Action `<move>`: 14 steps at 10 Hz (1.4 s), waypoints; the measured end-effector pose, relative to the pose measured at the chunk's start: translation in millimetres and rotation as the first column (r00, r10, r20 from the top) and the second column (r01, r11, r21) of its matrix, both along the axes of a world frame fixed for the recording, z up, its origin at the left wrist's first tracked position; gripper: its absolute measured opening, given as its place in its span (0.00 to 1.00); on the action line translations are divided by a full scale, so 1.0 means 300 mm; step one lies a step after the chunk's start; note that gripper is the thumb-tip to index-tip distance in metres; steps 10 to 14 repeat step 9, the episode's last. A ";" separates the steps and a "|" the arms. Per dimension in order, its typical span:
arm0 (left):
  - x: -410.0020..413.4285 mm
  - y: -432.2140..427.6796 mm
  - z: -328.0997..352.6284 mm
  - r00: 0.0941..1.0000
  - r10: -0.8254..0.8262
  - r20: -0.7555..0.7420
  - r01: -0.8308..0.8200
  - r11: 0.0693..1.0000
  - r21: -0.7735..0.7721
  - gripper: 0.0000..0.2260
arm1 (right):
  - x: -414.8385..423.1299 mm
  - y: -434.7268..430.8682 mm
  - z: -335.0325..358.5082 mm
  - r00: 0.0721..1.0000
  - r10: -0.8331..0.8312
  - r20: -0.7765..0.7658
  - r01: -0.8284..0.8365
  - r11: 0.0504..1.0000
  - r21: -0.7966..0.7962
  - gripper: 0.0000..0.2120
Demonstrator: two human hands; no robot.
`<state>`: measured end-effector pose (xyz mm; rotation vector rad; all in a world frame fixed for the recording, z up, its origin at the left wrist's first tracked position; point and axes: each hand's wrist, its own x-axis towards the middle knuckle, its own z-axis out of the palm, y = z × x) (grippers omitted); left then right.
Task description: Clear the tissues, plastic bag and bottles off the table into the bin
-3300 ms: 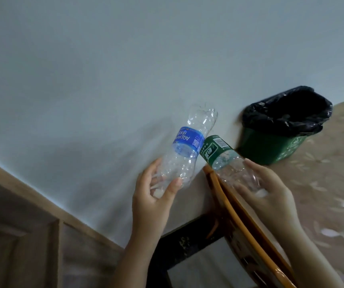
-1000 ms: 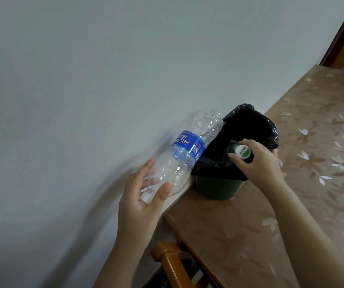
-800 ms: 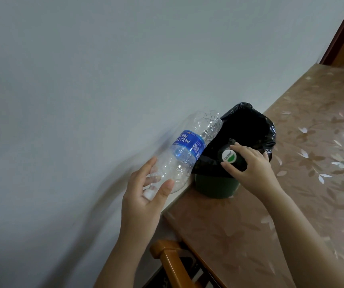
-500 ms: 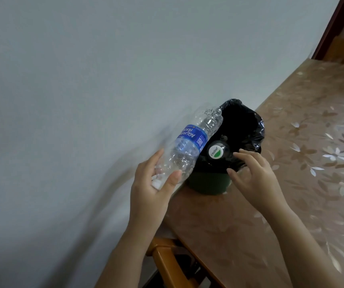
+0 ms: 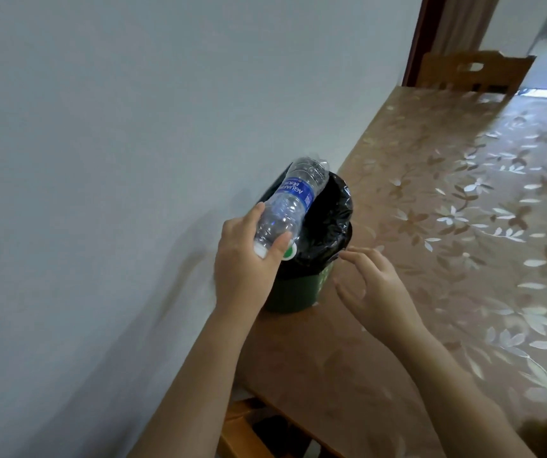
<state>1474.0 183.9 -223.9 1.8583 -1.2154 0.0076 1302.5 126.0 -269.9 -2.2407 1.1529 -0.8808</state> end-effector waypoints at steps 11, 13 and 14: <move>0.033 -0.236 -0.104 0.912 -0.295 0.287 0.233 0.945 0.230 0.22 | 0.111 -0.114 -0.062 0.991 -0.130 0.038 0.124 0.983 0.133 0.22; 0.033 -0.236 -0.104 0.912 -0.295 0.287 0.233 0.945 0.230 0.22 | 0.111 -0.114 -0.062 0.991 -0.130 0.038 0.124 0.983 0.133 0.22; 0.033 -0.236 -0.104 0.912 -0.295 0.287 0.233 0.945 0.230 0.22 | 0.111 -0.114 -0.062 0.991 -0.130 0.038 0.124 0.983 0.133 0.22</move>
